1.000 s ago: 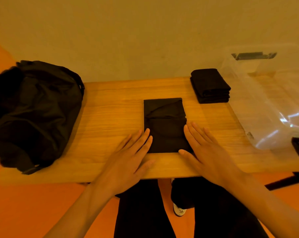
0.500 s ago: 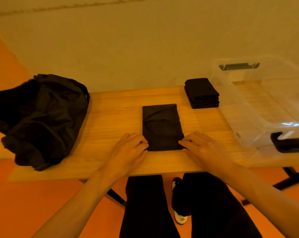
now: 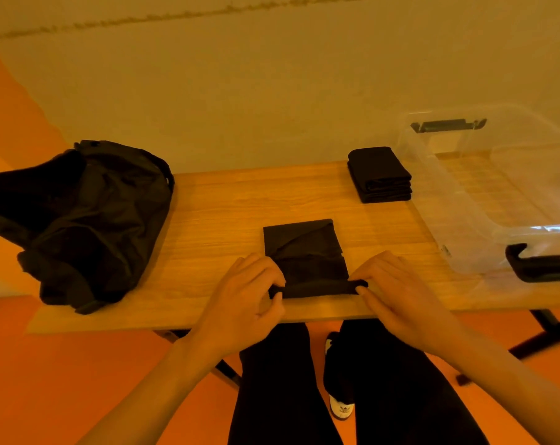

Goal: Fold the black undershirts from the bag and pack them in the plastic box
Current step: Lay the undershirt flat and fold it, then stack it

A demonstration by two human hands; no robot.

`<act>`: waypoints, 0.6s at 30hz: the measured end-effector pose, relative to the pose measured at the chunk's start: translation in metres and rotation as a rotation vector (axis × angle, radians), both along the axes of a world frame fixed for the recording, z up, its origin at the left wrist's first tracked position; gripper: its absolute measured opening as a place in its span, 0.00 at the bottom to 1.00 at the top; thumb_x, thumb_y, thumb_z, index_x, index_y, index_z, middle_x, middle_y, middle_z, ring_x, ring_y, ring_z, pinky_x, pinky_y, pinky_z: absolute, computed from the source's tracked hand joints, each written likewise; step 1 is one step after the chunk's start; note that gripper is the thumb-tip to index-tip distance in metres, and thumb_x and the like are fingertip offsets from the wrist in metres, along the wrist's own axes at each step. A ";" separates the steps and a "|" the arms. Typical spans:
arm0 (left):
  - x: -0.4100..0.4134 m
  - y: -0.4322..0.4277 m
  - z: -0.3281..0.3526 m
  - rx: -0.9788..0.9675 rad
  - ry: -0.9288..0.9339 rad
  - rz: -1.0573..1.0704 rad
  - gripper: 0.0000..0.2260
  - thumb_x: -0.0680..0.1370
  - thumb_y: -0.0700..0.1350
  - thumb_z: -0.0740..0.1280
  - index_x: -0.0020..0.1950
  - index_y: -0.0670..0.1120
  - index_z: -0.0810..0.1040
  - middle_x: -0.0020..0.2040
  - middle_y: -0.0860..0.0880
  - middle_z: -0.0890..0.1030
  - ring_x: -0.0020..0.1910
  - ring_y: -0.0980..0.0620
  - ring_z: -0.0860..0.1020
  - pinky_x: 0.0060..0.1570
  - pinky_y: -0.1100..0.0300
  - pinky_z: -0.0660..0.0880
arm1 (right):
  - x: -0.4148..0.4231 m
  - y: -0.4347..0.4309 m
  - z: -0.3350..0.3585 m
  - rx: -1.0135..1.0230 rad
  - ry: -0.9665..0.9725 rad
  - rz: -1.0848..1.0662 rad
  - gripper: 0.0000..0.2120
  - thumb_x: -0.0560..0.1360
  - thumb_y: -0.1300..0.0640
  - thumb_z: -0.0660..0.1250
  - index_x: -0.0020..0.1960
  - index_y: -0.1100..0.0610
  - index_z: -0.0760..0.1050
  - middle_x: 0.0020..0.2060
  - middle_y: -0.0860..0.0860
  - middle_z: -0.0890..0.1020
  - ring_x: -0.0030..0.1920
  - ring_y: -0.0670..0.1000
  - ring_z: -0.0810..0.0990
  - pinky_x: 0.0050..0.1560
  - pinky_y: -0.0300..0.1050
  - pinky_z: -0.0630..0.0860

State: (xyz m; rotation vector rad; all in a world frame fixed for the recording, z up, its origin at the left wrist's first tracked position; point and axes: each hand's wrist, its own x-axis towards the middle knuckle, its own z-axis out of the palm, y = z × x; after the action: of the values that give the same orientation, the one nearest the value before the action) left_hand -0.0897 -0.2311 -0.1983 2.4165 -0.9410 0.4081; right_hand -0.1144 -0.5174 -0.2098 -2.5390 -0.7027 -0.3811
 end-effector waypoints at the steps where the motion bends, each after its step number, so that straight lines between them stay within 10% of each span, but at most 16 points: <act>1: 0.001 -0.002 0.006 -0.069 0.049 0.007 0.06 0.77 0.46 0.63 0.47 0.46 0.78 0.47 0.53 0.78 0.49 0.54 0.75 0.47 0.57 0.73 | 0.001 -0.001 0.005 0.077 0.035 -0.008 0.11 0.81 0.48 0.58 0.58 0.49 0.76 0.50 0.40 0.77 0.54 0.41 0.74 0.53 0.38 0.72; 6: 0.023 -0.010 0.025 -0.378 0.307 0.140 0.02 0.78 0.49 0.64 0.47 0.56 0.76 0.45 0.56 0.79 0.47 0.57 0.77 0.45 0.68 0.71 | 0.025 0.010 0.031 0.394 0.232 -0.096 0.11 0.80 0.51 0.62 0.58 0.36 0.68 0.53 0.36 0.77 0.56 0.38 0.76 0.51 0.29 0.72; 12: 0.053 -0.015 0.010 -0.559 0.464 0.312 0.07 0.83 0.41 0.65 0.53 0.54 0.78 0.40 0.56 0.80 0.40 0.63 0.77 0.38 0.70 0.71 | 0.074 0.031 0.022 0.522 0.332 -0.170 0.12 0.83 0.57 0.61 0.63 0.45 0.70 0.41 0.52 0.79 0.42 0.50 0.78 0.43 0.47 0.76; 18: 0.070 -0.013 -0.007 -0.497 0.487 0.447 0.06 0.84 0.45 0.64 0.54 0.50 0.80 0.44 0.56 0.82 0.45 0.60 0.80 0.41 0.68 0.74 | 0.105 0.043 0.010 0.444 0.362 -0.263 0.07 0.83 0.55 0.61 0.59 0.48 0.75 0.46 0.40 0.79 0.49 0.35 0.78 0.45 0.27 0.72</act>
State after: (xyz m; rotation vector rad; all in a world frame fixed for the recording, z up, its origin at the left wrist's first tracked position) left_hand -0.0195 -0.2445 -0.2053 2.0912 -0.0665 0.1603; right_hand -0.0095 -0.4743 -0.1998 -2.1870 -0.1264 -0.1334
